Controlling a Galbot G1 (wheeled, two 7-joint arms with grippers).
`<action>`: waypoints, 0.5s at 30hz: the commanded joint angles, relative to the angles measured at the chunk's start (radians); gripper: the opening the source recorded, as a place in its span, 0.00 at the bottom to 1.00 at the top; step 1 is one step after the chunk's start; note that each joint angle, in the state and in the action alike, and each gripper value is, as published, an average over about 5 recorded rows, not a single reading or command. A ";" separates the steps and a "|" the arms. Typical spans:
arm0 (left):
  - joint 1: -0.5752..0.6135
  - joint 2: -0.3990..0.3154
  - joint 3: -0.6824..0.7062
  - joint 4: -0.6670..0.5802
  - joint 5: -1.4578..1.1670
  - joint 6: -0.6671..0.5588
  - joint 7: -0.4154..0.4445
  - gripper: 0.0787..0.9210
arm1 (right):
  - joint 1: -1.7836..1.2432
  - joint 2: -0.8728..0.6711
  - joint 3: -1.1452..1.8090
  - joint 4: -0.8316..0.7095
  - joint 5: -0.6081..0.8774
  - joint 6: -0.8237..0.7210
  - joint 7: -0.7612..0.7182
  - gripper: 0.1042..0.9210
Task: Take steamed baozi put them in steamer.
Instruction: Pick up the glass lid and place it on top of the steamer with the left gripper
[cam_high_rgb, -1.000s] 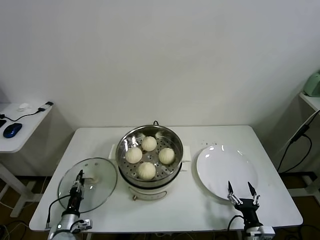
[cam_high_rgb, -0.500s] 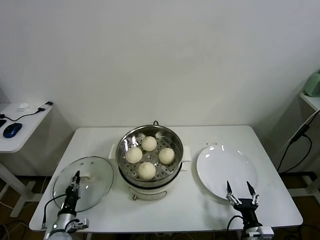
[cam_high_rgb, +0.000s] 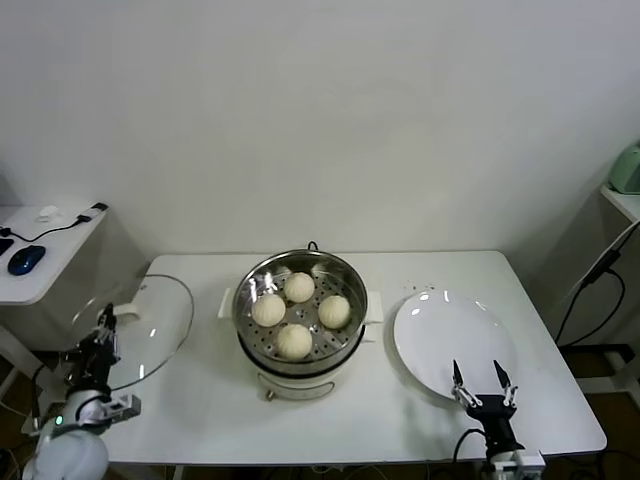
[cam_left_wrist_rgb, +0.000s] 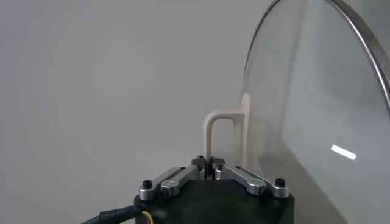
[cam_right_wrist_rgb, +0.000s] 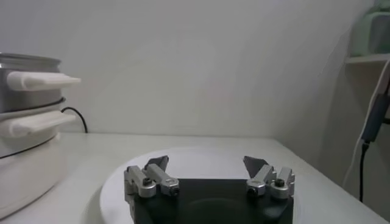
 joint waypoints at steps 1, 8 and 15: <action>0.023 0.062 -0.042 -0.232 -0.104 0.135 0.176 0.07 | 0.007 0.004 -0.004 0.004 -0.046 -0.010 0.020 0.88; -0.028 0.035 0.159 -0.363 0.056 0.242 0.251 0.07 | 0.018 0.009 -0.011 -0.010 -0.050 0.016 0.022 0.88; -0.098 -0.067 0.469 -0.419 0.297 0.367 0.316 0.07 | 0.020 0.005 -0.018 -0.030 -0.047 0.049 0.019 0.88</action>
